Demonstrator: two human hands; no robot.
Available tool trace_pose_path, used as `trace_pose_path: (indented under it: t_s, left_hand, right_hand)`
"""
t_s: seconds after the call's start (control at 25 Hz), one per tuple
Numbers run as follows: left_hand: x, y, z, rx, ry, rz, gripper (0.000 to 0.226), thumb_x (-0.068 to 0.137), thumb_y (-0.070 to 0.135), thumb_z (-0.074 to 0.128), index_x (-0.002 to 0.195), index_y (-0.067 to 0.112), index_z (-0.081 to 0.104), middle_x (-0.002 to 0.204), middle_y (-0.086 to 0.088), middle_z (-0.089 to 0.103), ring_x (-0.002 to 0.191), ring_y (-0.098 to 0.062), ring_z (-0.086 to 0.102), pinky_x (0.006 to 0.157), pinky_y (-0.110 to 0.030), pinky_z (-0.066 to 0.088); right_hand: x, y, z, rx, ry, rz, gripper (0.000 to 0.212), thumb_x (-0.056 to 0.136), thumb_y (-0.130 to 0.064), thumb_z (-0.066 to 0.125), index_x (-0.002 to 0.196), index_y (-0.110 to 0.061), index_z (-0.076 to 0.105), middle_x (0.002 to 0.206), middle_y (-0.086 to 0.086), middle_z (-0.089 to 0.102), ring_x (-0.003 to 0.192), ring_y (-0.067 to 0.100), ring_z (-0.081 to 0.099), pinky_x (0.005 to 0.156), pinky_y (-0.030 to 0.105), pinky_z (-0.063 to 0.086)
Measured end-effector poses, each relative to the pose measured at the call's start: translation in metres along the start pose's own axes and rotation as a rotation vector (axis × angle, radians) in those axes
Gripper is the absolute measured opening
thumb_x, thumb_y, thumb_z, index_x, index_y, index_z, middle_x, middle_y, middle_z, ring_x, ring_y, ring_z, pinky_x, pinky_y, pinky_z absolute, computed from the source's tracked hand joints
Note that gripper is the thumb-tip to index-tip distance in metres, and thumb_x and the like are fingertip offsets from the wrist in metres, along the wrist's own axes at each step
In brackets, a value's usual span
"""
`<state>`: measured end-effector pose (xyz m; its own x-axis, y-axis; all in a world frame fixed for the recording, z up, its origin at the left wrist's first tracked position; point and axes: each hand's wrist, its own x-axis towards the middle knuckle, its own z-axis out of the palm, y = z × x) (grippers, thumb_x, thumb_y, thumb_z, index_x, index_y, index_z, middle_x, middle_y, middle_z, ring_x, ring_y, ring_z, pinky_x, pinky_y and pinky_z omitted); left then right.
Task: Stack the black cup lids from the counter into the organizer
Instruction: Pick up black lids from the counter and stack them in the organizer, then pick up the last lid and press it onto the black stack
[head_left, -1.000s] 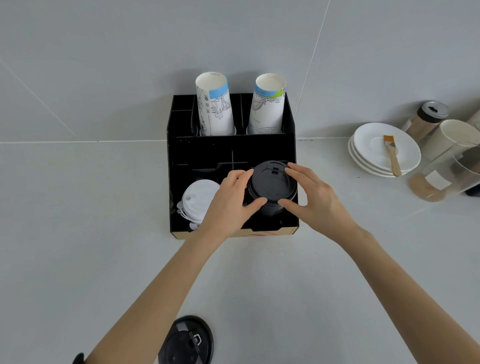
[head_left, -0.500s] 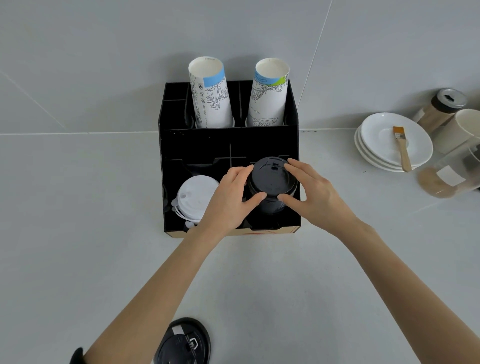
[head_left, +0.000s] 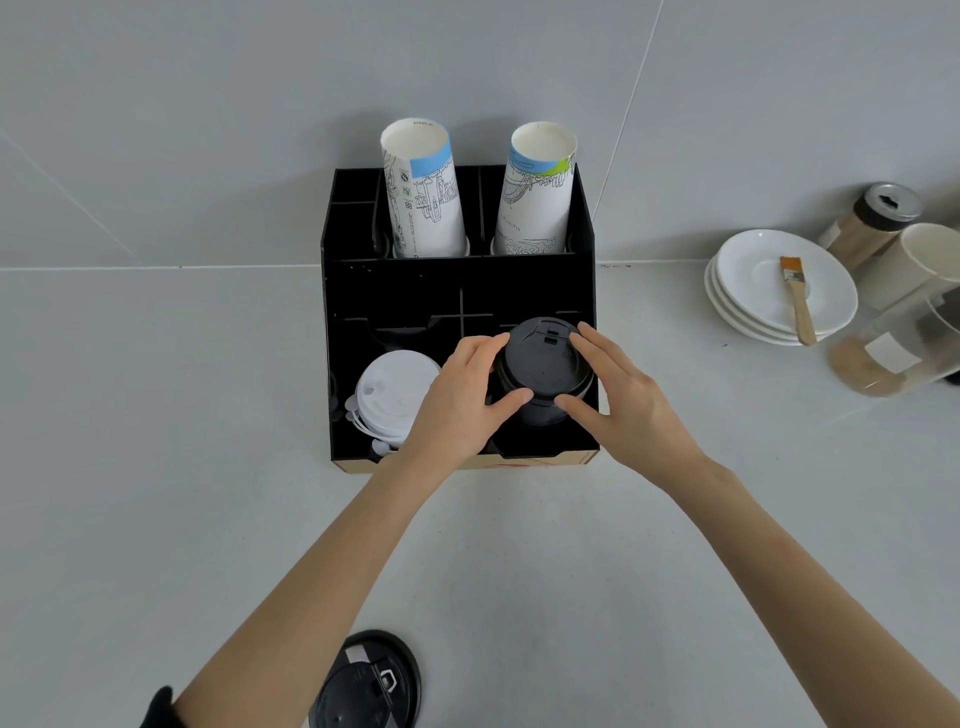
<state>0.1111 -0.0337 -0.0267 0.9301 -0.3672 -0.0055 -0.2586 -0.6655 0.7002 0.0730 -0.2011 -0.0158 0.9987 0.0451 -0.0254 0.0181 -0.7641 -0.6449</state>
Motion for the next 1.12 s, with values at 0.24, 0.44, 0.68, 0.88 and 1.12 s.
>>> trace_pose_path:
  t_s: [0.24,0.44,0.68,0.88,1.12]
  left_hand:
    - [-0.007,0.002,-0.004,0.009,-0.005,-0.012,0.061,0.083,0.025,0.06,0.135,0.013,0.03,0.138,-0.009,0.038,0.123,-0.023,0.043,0.1,-0.033,0.039]
    - [-0.025,-0.003,-0.018,0.004,0.014,-0.023,0.059,0.084,0.024,0.059,0.135,0.013,0.031,0.139,-0.009,0.039,0.125,-0.022,0.042,0.101,-0.029,0.034]
    - [-0.071,-0.017,-0.035,0.009,0.041,-0.086,0.055,0.084,0.024,0.059,0.133,0.015,0.034,0.139,-0.006,0.04,0.126,-0.022,0.039,0.102,-0.033,0.034]
    - [-0.118,-0.038,-0.043,0.037,0.06,-0.126,0.054,0.085,0.025,0.057,0.133,0.016,0.034,0.136,-0.006,0.041,0.124,-0.021,0.04,0.1,-0.024,0.029]
    - [-0.175,-0.059,-0.037,0.021,0.041,-0.235,0.055,0.085,0.026,0.057,0.134,0.016,0.032,0.139,-0.004,0.039,0.124,-0.02,0.04,0.104,-0.029,0.032]
  right_hand:
    - [0.0,-0.008,-0.004,-0.108,-0.012,-0.029,0.062,0.087,-0.026,0.055,0.138,-0.016,0.022,0.153,0.005,0.02,0.137,0.023,0.027,0.111,0.038,0.029]
    - [-0.014,-0.026,-0.002,-0.059,0.043,-0.052,0.06,0.086,-0.024,0.056,0.137,-0.016,0.025,0.152,0.004,0.023,0.138,0.02,0.026,0.11,0.032,0.025]
    - [-0.046,-0.049,0.02,-0.034,0.012,-0.073,0.057,0.087,-0.025,0.054,0.136,-0.016,0.027,0.151,0.004,0.025,0.138,0.019,0.024,0.114,0.035,0.023]
    - [-0.074,-0.062,0.045,-0.031,-0.052,-0.089,0.057,0.087,-0.028,0.054,0.136,-0.017,0.027,0.151,0.003,0.025,0.138,0.019,0.025,0.115,0.036,0.023]
    - [-0.111,-0.076,0.081,-0.066,-0.151,-0.106,0.059,0.087,-0.028,0.053,0.137,-0.01,0.025,0.151,0.007,0.025,0.139,0.019,0.021,0.113,0.028,0.017]
